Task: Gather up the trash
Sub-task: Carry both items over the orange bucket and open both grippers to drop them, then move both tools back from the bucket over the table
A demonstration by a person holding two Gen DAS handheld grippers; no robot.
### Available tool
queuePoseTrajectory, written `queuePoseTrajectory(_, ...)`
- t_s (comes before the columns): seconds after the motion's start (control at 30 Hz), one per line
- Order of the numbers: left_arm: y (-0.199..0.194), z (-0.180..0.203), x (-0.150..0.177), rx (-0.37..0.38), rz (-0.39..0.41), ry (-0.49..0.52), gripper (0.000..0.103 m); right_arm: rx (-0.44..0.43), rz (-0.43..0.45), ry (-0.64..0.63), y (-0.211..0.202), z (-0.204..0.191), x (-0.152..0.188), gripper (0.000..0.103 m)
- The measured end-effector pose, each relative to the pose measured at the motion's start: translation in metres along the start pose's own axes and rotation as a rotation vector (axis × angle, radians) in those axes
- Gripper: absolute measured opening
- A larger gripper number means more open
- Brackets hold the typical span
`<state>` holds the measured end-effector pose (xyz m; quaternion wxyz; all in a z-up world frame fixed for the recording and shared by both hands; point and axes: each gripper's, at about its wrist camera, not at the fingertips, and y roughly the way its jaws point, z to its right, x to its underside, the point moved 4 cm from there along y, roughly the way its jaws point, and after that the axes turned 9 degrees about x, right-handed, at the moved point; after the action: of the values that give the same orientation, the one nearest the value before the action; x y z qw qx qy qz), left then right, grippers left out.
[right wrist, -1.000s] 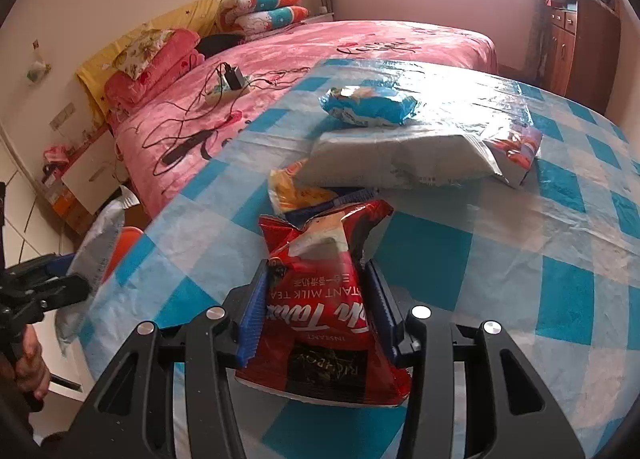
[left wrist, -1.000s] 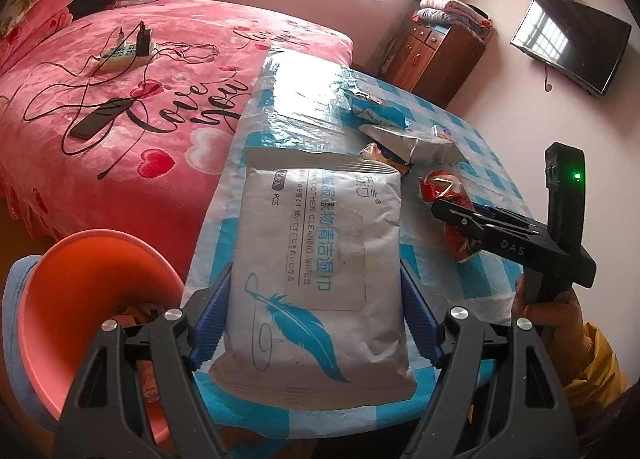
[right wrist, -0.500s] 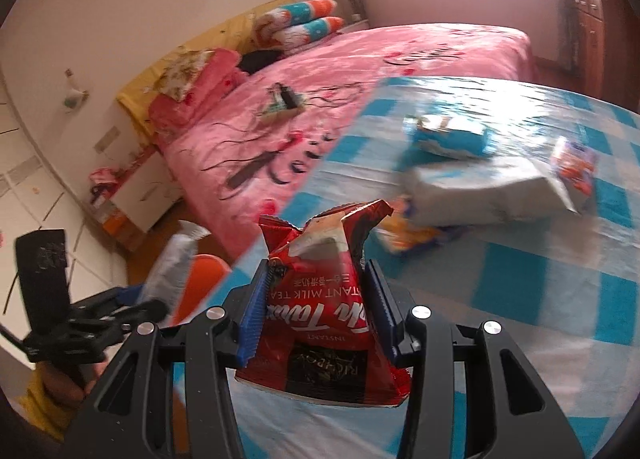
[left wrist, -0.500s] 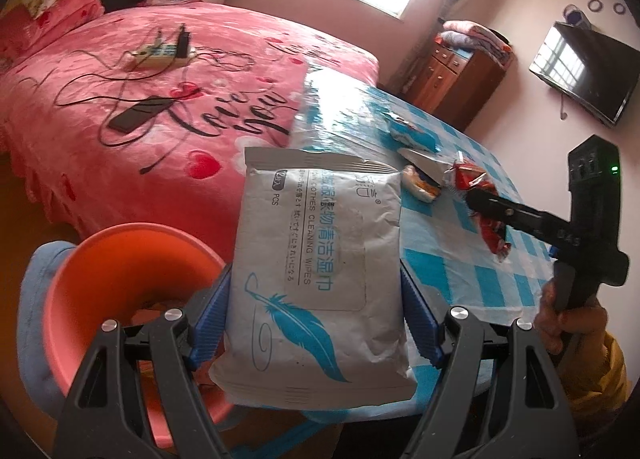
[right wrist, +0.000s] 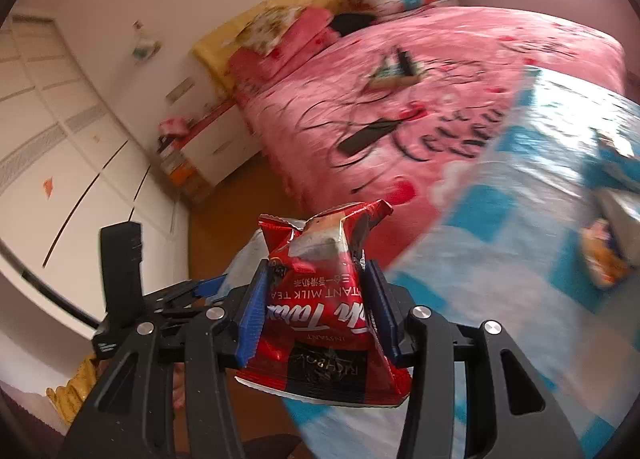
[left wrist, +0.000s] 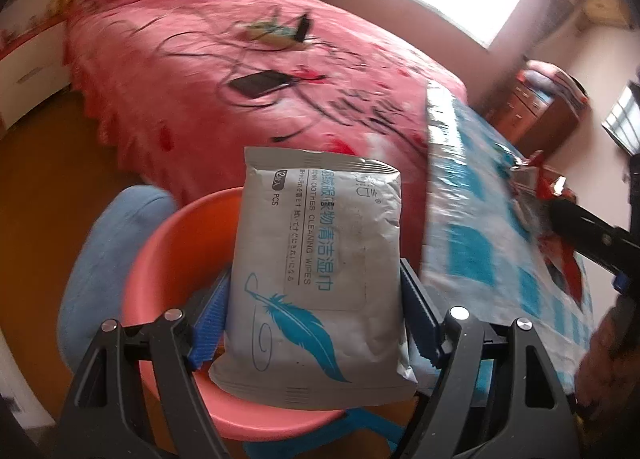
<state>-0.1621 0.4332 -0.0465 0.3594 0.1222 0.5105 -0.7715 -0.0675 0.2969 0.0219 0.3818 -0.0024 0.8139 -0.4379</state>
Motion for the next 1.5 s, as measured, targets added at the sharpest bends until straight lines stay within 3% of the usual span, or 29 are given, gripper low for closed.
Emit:
queuePoseTrajectory(0.1,0.003,-0.023,0.002,-0.04,0.0,-0.053,0.077,-0.014,-0.021,-0.045,0.019,-0.023,-0.001,0.052)
queuePoseTrajectory(0.23,0.009,-0.047,0.006,-0.11,-0.023,-0.104,0.081,-0.035,-0.041,-0.046,0.041,-0.035,0.003,0.08)
queuePoseTrajectory(0.4,0.003,-0.058,0.006,-0.137,0.006,-0.115,0.082,-0.012,-0.016,0.01,0.034,-0.019,0.003,0.087)
queuePoseTrajectory(0.7,0.006,-0.041,0.005,-0.125,0.001,-0.071,0.082,0.112,0.063,0.062,0.006,0.023,0.015,0.091)
queuePoseTrajectory(1.2,0.016,0.032,0.007,-0.044,-0.039,0.053,0.082,0.208,0.133,0.029,-0.028,0.054,0.052,0.092)
queuePoseTrajectory(1.5,0.019,0.076,0.004,-0.019,-0.05,0.121,0.084,0.229,0.178,0.095,-0.054,0.085,0.061,0.093)
